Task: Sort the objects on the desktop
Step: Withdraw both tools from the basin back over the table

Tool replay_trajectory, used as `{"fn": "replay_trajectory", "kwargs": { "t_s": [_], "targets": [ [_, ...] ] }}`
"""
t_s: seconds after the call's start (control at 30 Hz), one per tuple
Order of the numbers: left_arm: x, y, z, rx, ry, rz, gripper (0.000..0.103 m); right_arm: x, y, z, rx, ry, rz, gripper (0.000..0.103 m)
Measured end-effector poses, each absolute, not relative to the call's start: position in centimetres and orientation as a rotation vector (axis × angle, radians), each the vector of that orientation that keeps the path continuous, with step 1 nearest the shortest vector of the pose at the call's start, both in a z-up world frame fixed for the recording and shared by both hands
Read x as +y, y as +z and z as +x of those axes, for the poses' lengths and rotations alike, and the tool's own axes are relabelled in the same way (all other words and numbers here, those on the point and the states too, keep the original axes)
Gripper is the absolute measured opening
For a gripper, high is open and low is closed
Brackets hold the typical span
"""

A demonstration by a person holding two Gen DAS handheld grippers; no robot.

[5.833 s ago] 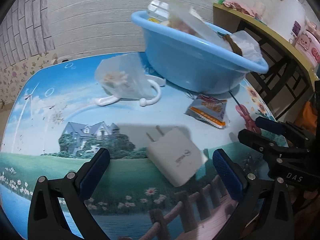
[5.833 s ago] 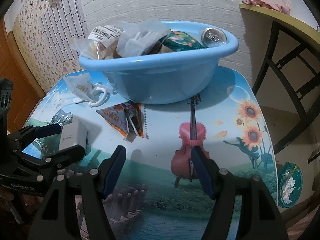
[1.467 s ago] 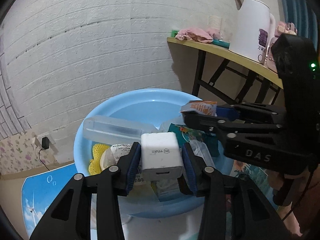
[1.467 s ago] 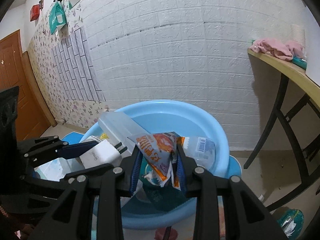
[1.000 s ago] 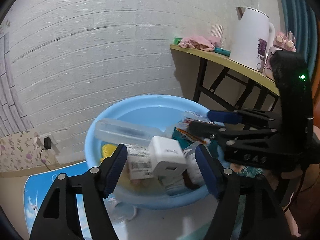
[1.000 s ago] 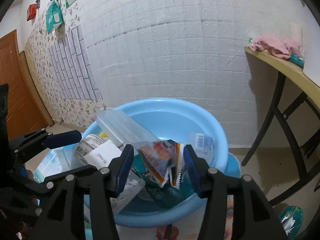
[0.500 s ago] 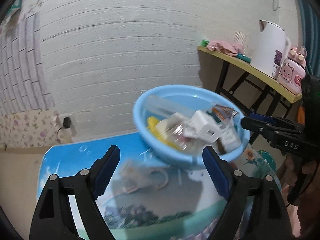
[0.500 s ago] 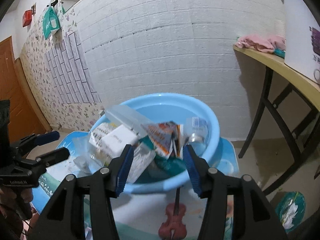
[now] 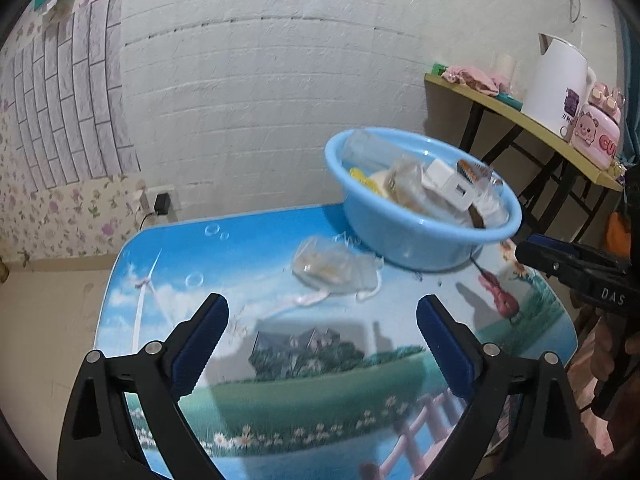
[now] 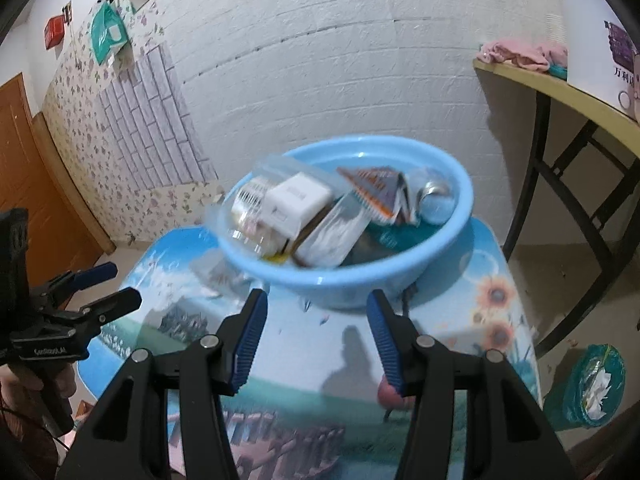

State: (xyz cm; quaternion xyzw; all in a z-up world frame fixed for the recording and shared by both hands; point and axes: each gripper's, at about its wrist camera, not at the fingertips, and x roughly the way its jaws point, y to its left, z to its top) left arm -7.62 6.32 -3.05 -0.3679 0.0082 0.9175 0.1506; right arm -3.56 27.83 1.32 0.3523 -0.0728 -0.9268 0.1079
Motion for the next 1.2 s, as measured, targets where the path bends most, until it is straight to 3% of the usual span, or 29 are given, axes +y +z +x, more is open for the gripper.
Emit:
{"fn": "replay_trajectory", "kwargs": {
  "t_s": [0.47,1.2],
  "targets": [
    [5.3,-4.2,-6.8,-0.008,2.621,-1.101,0.095,24.2,-0.3,-2.8,-0.08,-2.663,1.126,0.051],
    [6.0,-5.4,-10.7,-0.053,2.578,-1.114,0.096,21.5,-3.0,-4.6,-0.097,-2.611,1.253,0.051]
  ]
}}
